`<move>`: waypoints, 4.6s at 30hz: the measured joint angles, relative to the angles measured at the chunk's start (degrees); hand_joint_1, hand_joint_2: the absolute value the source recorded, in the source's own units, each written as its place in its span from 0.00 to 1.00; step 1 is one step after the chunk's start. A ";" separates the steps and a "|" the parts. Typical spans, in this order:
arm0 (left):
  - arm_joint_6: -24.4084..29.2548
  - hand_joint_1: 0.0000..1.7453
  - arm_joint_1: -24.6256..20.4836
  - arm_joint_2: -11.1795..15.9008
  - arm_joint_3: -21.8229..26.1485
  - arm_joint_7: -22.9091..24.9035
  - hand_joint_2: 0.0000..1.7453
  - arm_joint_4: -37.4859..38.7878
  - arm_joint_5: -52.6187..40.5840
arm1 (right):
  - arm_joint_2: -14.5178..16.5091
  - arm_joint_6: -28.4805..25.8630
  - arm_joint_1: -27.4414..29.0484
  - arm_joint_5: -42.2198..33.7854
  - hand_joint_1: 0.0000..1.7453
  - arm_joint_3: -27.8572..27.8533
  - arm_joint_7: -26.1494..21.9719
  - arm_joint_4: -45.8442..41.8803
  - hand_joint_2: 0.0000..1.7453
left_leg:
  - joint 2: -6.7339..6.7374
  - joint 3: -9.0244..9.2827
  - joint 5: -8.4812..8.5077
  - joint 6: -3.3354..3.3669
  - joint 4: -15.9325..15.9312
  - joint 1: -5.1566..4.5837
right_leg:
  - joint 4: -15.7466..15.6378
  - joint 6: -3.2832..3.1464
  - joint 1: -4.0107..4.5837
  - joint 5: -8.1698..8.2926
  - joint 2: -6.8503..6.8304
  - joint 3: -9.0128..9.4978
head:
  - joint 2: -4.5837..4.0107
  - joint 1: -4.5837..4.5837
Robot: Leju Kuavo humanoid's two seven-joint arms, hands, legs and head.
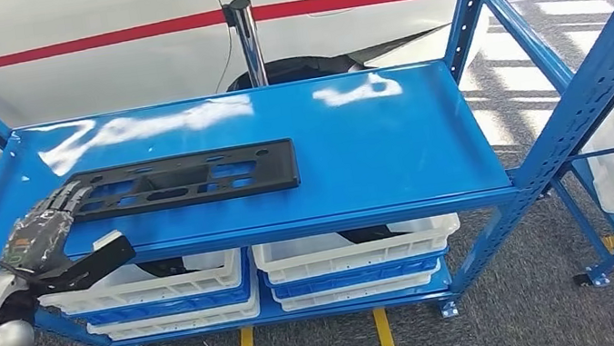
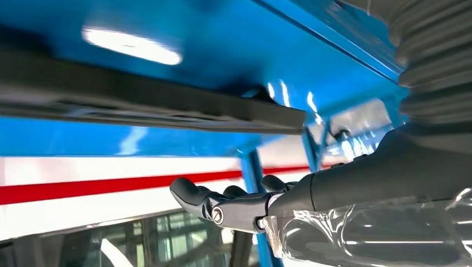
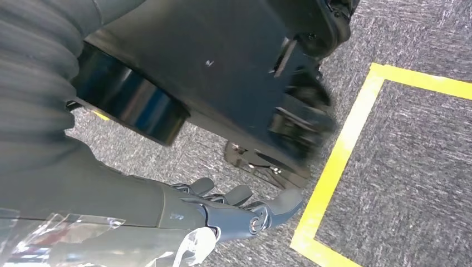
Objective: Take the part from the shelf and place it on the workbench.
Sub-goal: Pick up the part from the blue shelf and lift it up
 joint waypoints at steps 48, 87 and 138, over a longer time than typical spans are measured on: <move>-7.67 0.00 -8.51 -4.21 -6.22 1.38 0.00 -4.39 4.75 | -0.09 0.09 -1.15 0.09 0.00 1.22 0.01 0.00 1.00 | -0.26 -1.02 -0.33 -2.42 1.14 0.69 | -6.35 -0.77 -0.30 2.00 0.21 2.55 | 0.00 -0.20; -8.39 0.00 -8.06 -4.14 -5.54 1.87 0.00 -6.40 5.74 | -0.24 0.22 -1.21 0.04 0.00 1.58 0.02 0.00 1.00 | -0.29 0.23 0.27 0.64 -0.65 0.29 | 6.51 0.70 -0.27 -5.76 -0.16 -0.87 | 0.00 -0.08; -17.46 0.00 -7.98 -3.92 -11.79 1.36 1.00 -7.50 8.22 | -0.21 0.99 -1.49 1.17 0.00 1.85 0.70 0.00 1.00 | -0.38 -4.70 -2.89 -2.31 8.74 0.72 | -5.71 -1.16 -0.86 1.36 0.11 2.79 | 0.00 -0.18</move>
